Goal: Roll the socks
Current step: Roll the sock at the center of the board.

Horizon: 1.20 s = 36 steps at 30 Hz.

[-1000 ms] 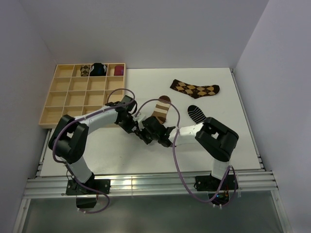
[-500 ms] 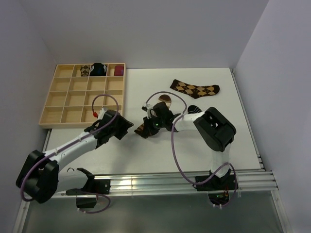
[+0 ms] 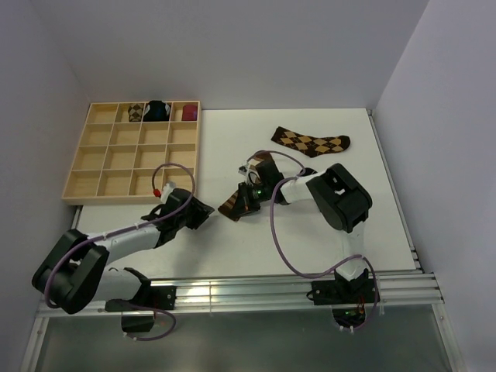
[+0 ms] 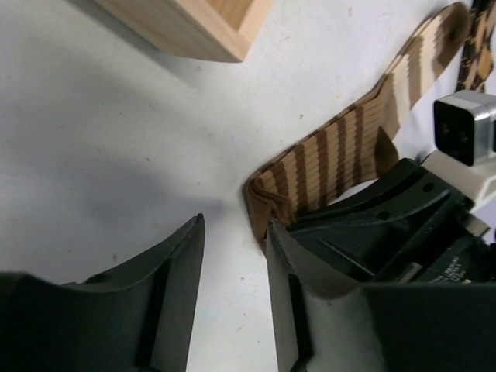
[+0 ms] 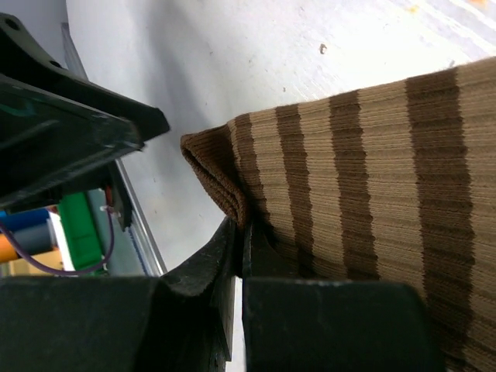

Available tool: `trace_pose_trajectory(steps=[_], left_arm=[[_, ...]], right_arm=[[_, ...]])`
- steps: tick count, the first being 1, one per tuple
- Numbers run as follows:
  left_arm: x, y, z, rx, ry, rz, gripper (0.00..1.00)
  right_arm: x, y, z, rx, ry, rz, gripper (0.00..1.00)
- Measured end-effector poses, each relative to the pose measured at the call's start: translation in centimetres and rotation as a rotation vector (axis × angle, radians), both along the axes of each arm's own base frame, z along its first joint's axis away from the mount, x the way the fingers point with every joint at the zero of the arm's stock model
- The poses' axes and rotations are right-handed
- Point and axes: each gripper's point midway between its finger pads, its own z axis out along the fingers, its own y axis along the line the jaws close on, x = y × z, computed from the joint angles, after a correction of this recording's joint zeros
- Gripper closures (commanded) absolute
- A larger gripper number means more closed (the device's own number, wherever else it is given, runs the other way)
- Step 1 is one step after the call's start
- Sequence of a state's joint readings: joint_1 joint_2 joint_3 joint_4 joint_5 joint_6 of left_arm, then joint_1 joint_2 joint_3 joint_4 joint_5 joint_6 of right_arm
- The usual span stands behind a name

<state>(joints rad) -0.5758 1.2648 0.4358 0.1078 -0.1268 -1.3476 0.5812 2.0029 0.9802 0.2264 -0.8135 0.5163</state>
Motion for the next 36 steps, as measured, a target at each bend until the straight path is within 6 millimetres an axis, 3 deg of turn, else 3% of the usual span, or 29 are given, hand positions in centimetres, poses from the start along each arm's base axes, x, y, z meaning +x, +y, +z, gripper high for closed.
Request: trace_pose_trajectory(steps=[4, 14, 36], left_arm=[[-0.3, -0.5, -1.2, 0.005, 0.031, -0.019, 0.63], [-0.7, -1.8, -2.5, -0.002, 0.054, -0.065, 0.62], [1.5, -3.7, -2.4, -0.011, 0.042, -0.076, 0.62]], right_arm=[[0.1, -0.1, -0.1, 0.008, 0.036, -0.020, 1.00], [0.2, -0.2, -0.2, 0.044, 0.111, -0.040, 1.00], [0.2, -0.2, -0.2, 0.055, 0.125, -0.043, 1.00]])
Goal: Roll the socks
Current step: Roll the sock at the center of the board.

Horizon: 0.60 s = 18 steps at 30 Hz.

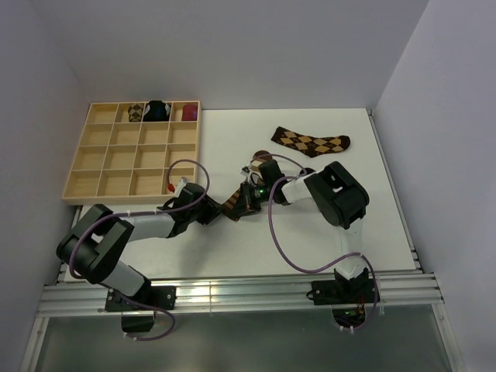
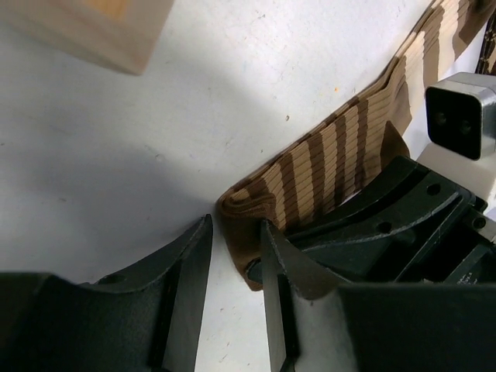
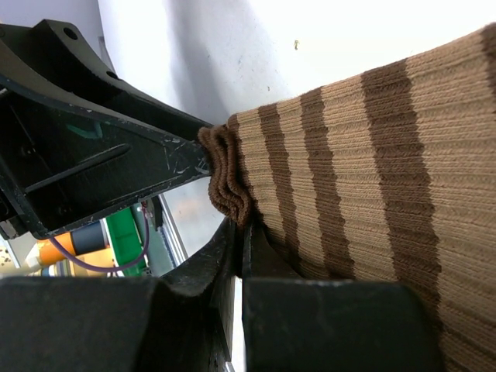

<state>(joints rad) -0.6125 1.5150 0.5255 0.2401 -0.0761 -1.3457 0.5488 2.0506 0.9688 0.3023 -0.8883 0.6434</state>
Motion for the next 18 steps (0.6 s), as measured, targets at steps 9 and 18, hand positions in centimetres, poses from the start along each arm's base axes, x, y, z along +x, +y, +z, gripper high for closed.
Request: trace_pose_trajectory(steps=[9, 18], left_arm=[[0.8, -0.6, -0.3, 0.027, 0.036, 0.001, 0.69], [1.2, -1.0, -0.6, 0.071, 0.072, 0.002, 0.81]], right_arm=[[0.1, -0.1, 0.0, -0.001, 0.003, -0.004, 0.92], [0.2, -0.2, 0.6, -0.017, -0.021, -0.013, 0.55]])
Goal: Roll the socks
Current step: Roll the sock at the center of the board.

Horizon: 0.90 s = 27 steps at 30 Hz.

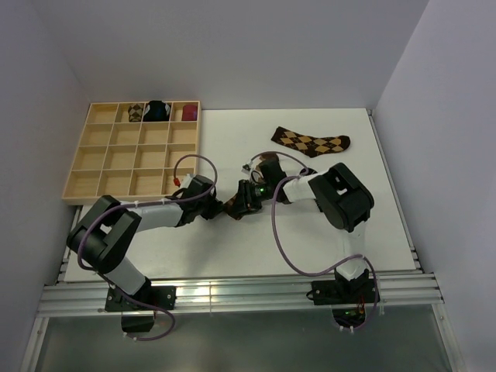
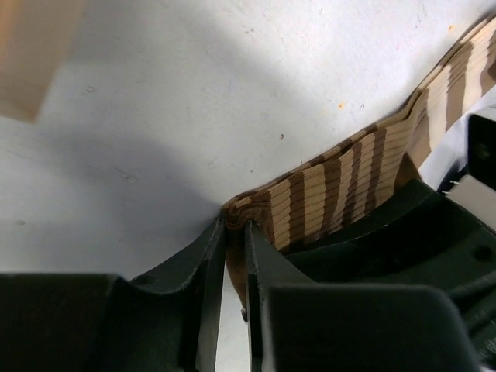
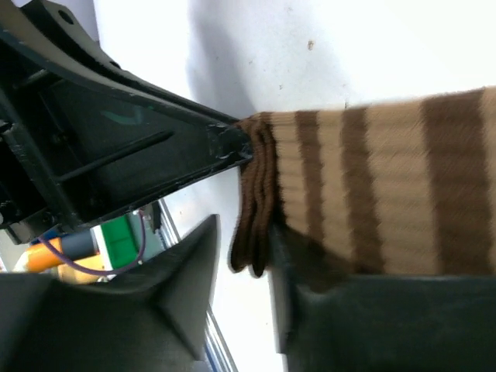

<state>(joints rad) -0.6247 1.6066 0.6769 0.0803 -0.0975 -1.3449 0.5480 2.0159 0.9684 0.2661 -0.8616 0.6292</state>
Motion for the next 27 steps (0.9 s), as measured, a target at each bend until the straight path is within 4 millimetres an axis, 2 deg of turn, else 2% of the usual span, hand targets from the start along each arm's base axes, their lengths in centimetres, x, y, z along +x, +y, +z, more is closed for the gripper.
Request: trace_pose_trajectory(steps=[4, 8, 14, 16, 21, 23, 27], left_arm=[[0.1, -0.3, 0.0, 0.026, 0.007, -0.006, 0.81], [0.0, -0.3, 0.0, 0.063, 0.008, -0.016, 0.81], [0.0, -0.4, 0.1, 0.106, 0.004, -0.029, 0.81], [0.0, -0.4, 0.1, 0.124, 0.002, -0.035, 0.80], [-0.1, -0.4, 0.2, 0.153, 0.000, -0.049, 0.81], [-0.1, -0.4, 0.1, 0.160, 0.002, -0.053, 0.80], [-0.1, -0.4, 0.1, 0.165, 0.003, -0.057, 0.80]], right_arm=[[0.4, -0.5, 0.7, -0.059, -0.063, -0.022, 0.45], [0.8, -1.7, 1.5, -0.169, -0.175, -0.054, 0.44], [0.8, -4.0, 3.4, -0.318, -0.400, -0.107, 0.54], [0.5, -4.2, 4.1, -0.347, -0.488, -0.103, 0.62], [-0.7, -2.5, 4.8, -0.351, -0.624, -0.051, 0.75], [-1.2, -1.9, 4.8, -0.333, -0.648, -0.032, 0.76], [-0.9, -1.5, 5.0, -0.314, -0.671, -0.034, 0.76]])
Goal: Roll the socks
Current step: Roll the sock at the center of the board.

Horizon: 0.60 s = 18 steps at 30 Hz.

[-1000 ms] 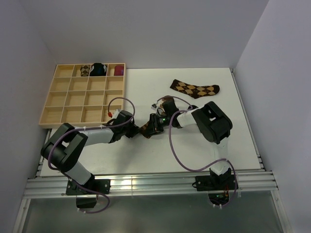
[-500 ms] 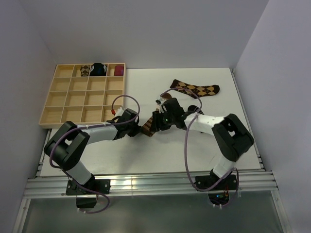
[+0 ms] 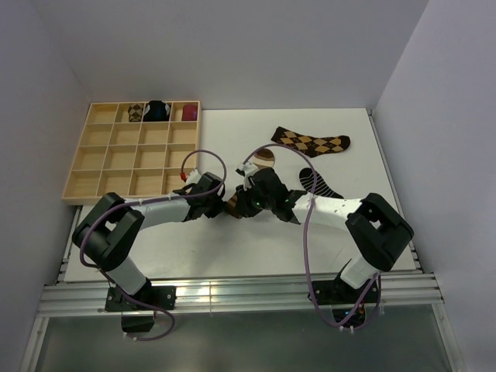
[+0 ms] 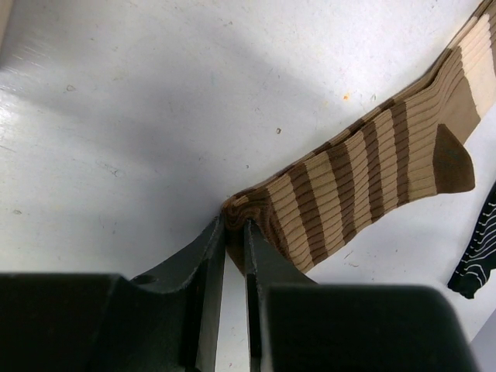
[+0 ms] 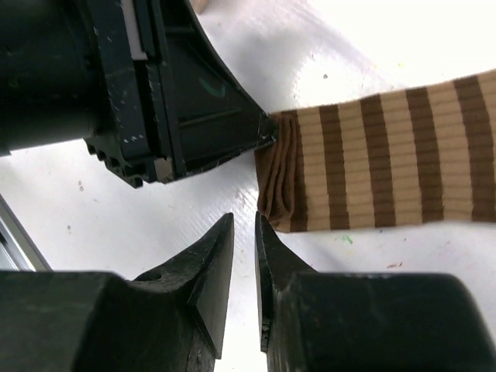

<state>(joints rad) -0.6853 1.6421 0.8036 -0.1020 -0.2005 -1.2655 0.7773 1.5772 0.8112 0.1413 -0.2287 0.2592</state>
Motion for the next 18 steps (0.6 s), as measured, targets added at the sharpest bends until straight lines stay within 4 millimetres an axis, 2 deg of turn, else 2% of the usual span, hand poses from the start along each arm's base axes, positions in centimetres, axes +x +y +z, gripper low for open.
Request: trace_pose_trajectory(steps=[5, 11, 18], left_arm=[[0.0, 0.0, 0.0, 0.009, 0.003, -0.007, 0.80], [0.0, -0.1, 0.0, 0.015, 0.003, -0.010, 0.80], [0.0, -0.1, 0.0, 0.018, 0.002, -0.014, 0.80]], right_arm=[[0.2, 0.7, -0.1, 0.016, -0.016, 0.027, 0.77], [-0.4, 1.0, -2.2, -0.002, 0.029, 0.058, 0.80], [-0.1, 1.0, -2.8, -0.012, 0.026, 0.047, 0.75]])
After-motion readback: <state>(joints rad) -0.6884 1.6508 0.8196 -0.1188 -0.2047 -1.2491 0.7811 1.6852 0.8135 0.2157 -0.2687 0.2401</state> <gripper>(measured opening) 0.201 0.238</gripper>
